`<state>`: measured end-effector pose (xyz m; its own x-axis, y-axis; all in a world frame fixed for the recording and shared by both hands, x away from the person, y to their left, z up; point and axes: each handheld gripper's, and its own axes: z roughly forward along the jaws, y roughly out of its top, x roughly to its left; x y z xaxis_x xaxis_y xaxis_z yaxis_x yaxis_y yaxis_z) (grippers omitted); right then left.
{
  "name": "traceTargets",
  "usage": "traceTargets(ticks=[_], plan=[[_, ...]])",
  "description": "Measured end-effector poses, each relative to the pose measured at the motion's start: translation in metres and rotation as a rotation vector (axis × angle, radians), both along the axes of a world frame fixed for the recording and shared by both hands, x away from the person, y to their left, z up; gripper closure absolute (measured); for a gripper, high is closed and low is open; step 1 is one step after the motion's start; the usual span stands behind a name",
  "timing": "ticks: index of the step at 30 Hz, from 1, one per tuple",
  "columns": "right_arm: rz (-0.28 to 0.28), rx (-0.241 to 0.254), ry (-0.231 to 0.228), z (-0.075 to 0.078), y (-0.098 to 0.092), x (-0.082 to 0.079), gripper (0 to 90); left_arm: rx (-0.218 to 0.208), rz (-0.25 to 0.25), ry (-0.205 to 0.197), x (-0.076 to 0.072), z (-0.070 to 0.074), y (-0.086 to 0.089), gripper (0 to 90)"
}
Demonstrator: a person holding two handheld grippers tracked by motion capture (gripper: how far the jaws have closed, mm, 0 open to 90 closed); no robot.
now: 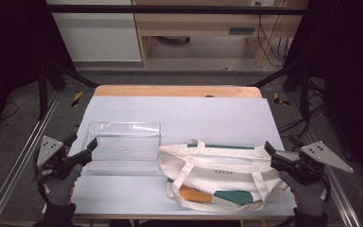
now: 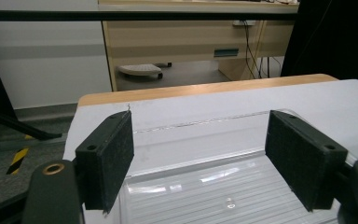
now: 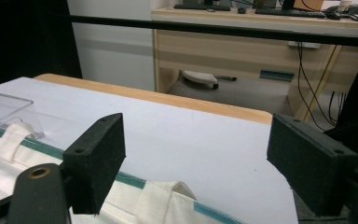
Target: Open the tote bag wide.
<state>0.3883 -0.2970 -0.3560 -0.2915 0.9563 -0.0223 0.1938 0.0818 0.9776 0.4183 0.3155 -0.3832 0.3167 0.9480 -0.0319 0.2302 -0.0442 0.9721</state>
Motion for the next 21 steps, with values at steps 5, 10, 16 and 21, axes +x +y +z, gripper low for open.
traceTargets(ticks=[5,10,16,21], plan=[[0.026,0.03,0.015,0.001,0.0,-0.002,23.0,0.011,-0.014,0.017,-0.001,0.0,-0.009,24.6],[0.063,0.024,0.052,0.001,0.011,0.001,25.5,0.017,-0.051,0.025,0.0,0.0,-0.019,26.0],[0.121,0.004,0.081,-0.001,0.03,0.004,27.8,0.02,-0.096,0.033,0.0,0.003,-0.034,27.4],[0.173,-0.005,0.087,-0.001,0.044,0.004,31.2,0.023,-0.134,0.033,0.0,0.009,-0.048,28.4]])
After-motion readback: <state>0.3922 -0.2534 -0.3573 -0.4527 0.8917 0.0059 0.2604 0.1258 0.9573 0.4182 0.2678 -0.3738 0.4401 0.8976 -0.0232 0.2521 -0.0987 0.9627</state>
